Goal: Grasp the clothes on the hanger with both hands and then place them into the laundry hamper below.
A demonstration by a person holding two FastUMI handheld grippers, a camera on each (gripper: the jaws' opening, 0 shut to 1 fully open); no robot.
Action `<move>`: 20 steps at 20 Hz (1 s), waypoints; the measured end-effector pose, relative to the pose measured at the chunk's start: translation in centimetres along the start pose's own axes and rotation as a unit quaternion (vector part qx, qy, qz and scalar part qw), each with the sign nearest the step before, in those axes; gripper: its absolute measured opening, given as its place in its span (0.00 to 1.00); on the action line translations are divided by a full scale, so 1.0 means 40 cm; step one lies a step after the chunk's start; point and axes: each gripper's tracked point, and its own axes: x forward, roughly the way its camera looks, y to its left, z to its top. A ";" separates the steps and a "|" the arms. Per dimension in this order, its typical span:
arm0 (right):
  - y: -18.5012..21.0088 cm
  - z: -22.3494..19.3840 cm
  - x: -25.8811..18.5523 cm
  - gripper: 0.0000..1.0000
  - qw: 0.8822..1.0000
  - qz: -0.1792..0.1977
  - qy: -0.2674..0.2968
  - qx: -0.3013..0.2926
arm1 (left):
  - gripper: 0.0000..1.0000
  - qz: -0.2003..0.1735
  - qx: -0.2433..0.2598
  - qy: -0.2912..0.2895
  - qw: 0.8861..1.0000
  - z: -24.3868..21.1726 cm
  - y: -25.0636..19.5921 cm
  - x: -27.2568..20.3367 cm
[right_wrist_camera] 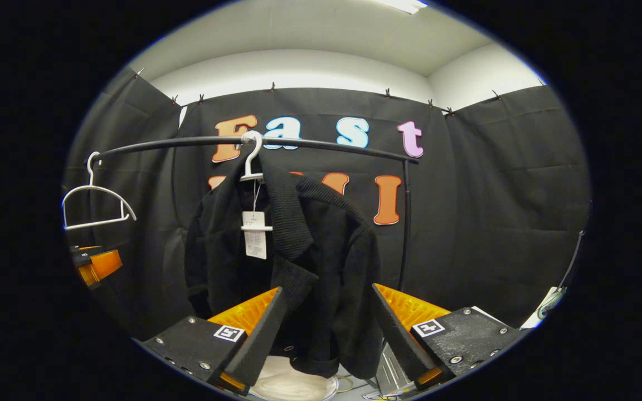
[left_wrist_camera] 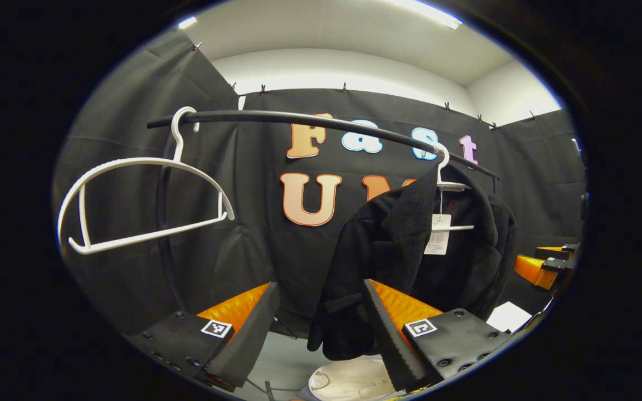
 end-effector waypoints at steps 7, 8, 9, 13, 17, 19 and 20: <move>0.057 -0.069 0.071 0.94 0.999 0.021 0.030 0.001 | 0.96 0.002 -0.005 0.003 1.000 -0.011 0.016 0.006; 0.067 -0.080 0.084 0.94 0.999 0.023 0.033 0.004 | 0.97 0.003 -0.003 0.003 1.000 -0.011 0.021 0.008; 0.073 -0.085 0.095 0.94 0.999 0.024 0.037 0.006 | 0.97 0.003 -0.002 0.003 1.000 -0.013 0.023 0.007; 0.098 -0.118 0.147 0.94 0.998 0.031 0.050 0.007 | 0.97 0.011 -0.002 0.010 1.000 -0.021 0.046 0.015; 0.103 -0.151 0.204 0.94 0.997 0.029 0.063 0.020 | 0.97 0.018 -0.002 0.017 1.000 -0.035 0.064 0.026; 0.100 -0.158 0.233 0.94 0.997 0.024 0.065 0.023 | 0.93 0.025 0.002 0.018 1.000 -0.042 0.072 0.035; 0.101 -0.160 0.247 0.94 0.997 0.023 0.066 0.023 | 0.96 0.026 0.001 0.019 0.999 -0.045 0.073 0.039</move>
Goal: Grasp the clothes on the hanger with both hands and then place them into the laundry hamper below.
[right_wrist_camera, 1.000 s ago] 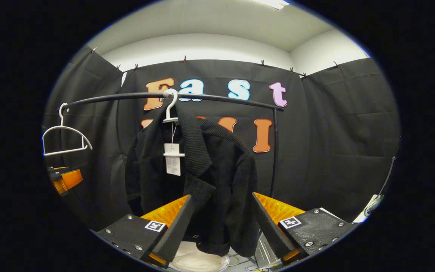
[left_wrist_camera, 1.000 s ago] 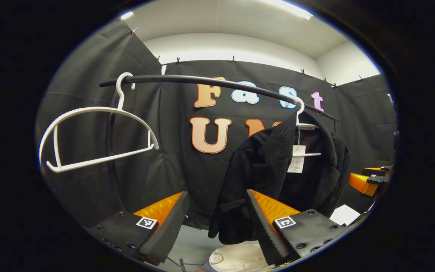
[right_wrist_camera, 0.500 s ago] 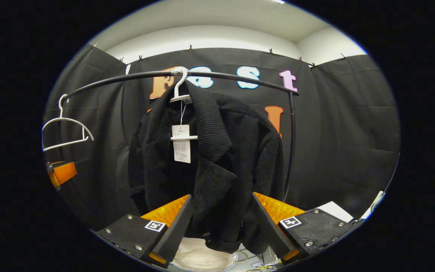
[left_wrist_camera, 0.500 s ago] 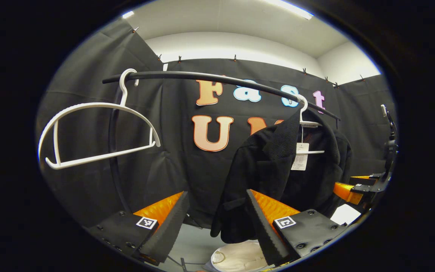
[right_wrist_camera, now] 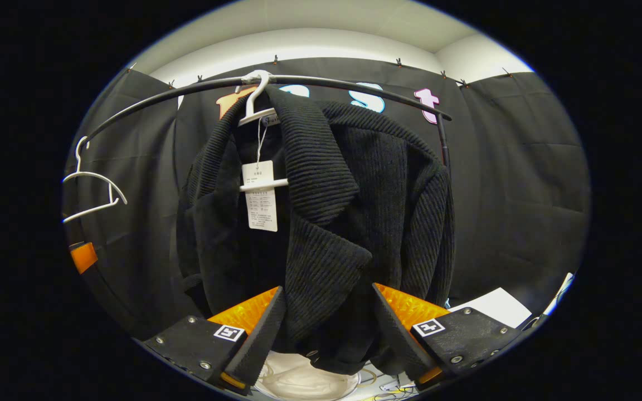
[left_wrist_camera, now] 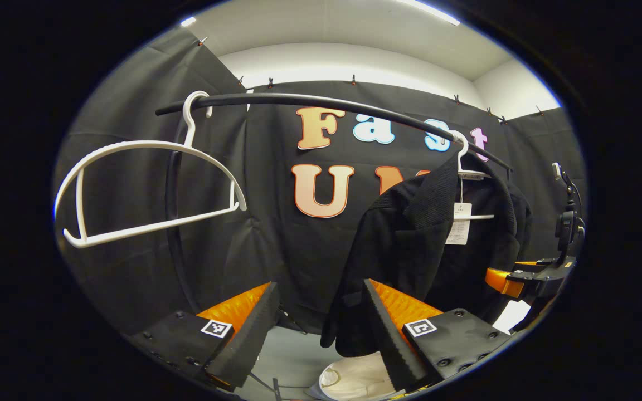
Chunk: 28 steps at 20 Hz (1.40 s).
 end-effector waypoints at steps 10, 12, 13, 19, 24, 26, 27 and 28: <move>0.021 0.002 0.115 0.74 1.000 -0.001 -0.003 -0.001 | 0.97 0.006 0.000 0.011 1.000 -0.024 0.017 0.032; 0.019 0.006 0.128 0.60 1.000 -0.003 -0.004 -0.004 | 1.00 0.005 -0.002 0.014 1.000 -0.032 0.014 0.036; 0.017 0.006 0.134 0.66 1.000 -0.005 -0.005 -0.004 | 0.97 0.005 -0.002 0.015 1.000 -0.033 0.014 0.040; 0.029 0.019 0.148 0.42 1.000 0.009 -0.016 -0.001 | 0.96 -0.009 -0.003 0.020 1.000 -0.047 -0.022 0.064; 0.030 0.018 0.134 0.16 1.000 0.017 -0.015 0.004 | 1.00 -0.033 -0.003 0.025 0.999 -0.057 -0.074 0.088; 0.028 0.017 0.126 0.13 1.000 0.019 -0.012 0.003 | 1.00 -0.049 -0.006 0.026 0.998 -0.060 -0.111 0.102; 0.028 0.018 0.121 0.12 1.000 0.019 -0.012 0.003 | 0.94 -0.057 -0.007 0.027 0.998 -0.061 -0.130 0.109; 0.029 0.018 0.118 0.08 1.000 0.020 -0.012 0.001 | 0.94 -0.065 -0.007 0.027 0.998 -0.062 -0.151 0.115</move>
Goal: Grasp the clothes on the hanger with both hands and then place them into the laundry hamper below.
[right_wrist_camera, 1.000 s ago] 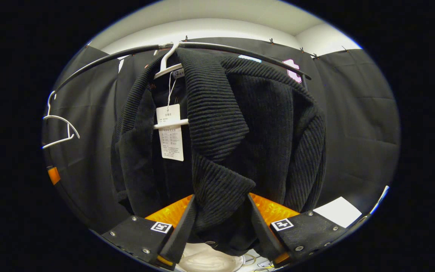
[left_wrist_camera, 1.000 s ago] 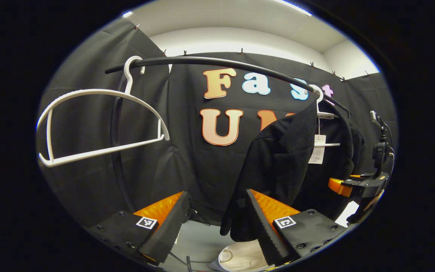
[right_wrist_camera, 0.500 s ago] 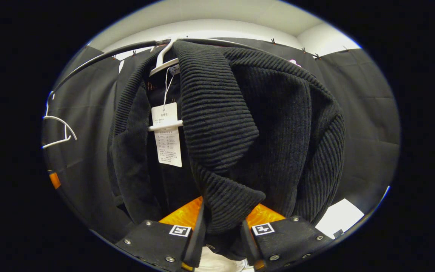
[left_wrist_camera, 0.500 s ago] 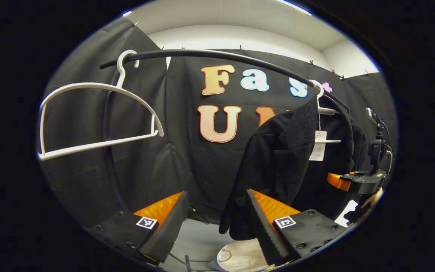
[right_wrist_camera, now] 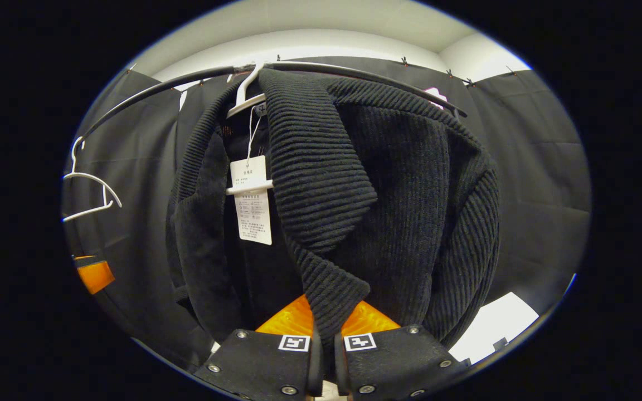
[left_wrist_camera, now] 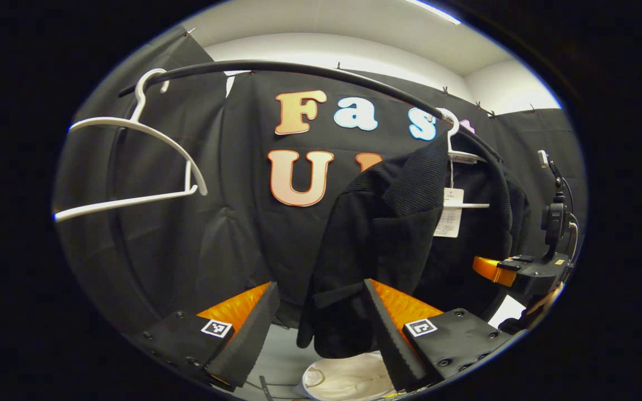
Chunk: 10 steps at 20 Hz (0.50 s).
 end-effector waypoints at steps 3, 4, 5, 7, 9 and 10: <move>0.008 0.002 -0.020 0.06 1.000 0.007 0.002 -0.001 | 1.00 -0.025 0.002 0.003 1.000 -0.009 -0.062 0.026; 0.009 0.003 -0.027 0.06 1.000 0.008 0.002 0.001 | 1.00 -0.035 0.000 0.005 0.999 -0.013 -0.084 0.037; 0.011 0.004 -0.035 0.06 1.000 0.011 0.002 0.003 | 0.97 -0.045 -0.001 0.007 0.999 -0.020 -0.105 0.044; 0.011 0.008 -0.051 0.05 1.000 0.012 0.001 0.003 | 0.98 -0.060 -0.003 0.007 0.998 -0.029 -0.140 0.065; 0.011 0.011 -0.065 0.05 1.000 0.016 0.002 0.003 | 0.94 -0.068 0.002 0.008 0.998 -0.040 -0.163 0.086; 0.007 0.015 -0.072 0.05 1.000 0.015 0.002 0.003 | 1.00 -0.071 0.003 0.010 0.997 -0.049 -0.177 0.098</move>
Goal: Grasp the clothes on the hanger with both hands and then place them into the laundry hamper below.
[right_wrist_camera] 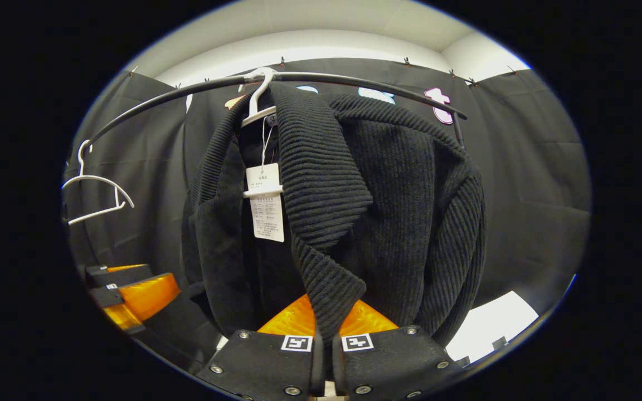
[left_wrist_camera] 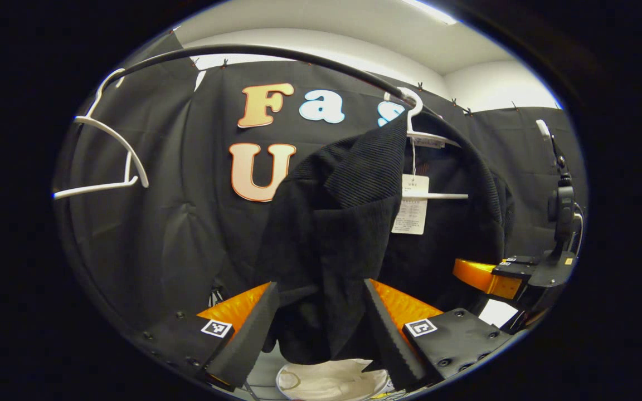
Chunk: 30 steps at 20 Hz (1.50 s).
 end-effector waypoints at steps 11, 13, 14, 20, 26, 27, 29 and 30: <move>-0.043 0.026 -0.054 0.05 1.000 -0.013 -0.003 0.012 | 1.00 -0.018 0.006 0.013 1.000 -0.048 -0.077 0.159; -0.046 0.030 -0.060 0.05 1.000 -0.015 -0.002 0.014 | 1.00 -0.020 0.006 0.011 1.000 -0.045 -0.084 0.178; -0.054 0.035 -0.065 0.05 1.000 -0.021 -0.003 0.014 | 1.00 -0.020 0.007 0.009 1.000 -0.042 -0.085 0.186; -0.062 0.058 -0.090 0.05 0.999 -0.030 -0.009 0.012 | 0.87 -0.017 0.012 0.003 1.000 -0.038 -0.078 0.212; -0.064 0.085 -0.116 0.05 0.999 -0.037 -0.013 0.012 | 0.37 -0.012 0.039 -0.002 0.999 -0.019 -0.061 0.191; -0.063 0.092 -0.122 0.06 0.999 -0.036 -0.016 0.013 | 0.39 -0.015 0.039 0.001 0.999 -0.018 -0.059 0.185; -0.066 0.109 -0.135 0.05 0.999 -0.034 -0.021 0.014 | 0.36 -0.019 0.033 0.007 0.999 -0.014 -0.053 0.174; -0.072 0.119 -0.141 0.05 0.999 -0.035 -0.024 0.014 | 0.39 -0.009 0.035 0.004 0.999 -0.003 -0.037 0.168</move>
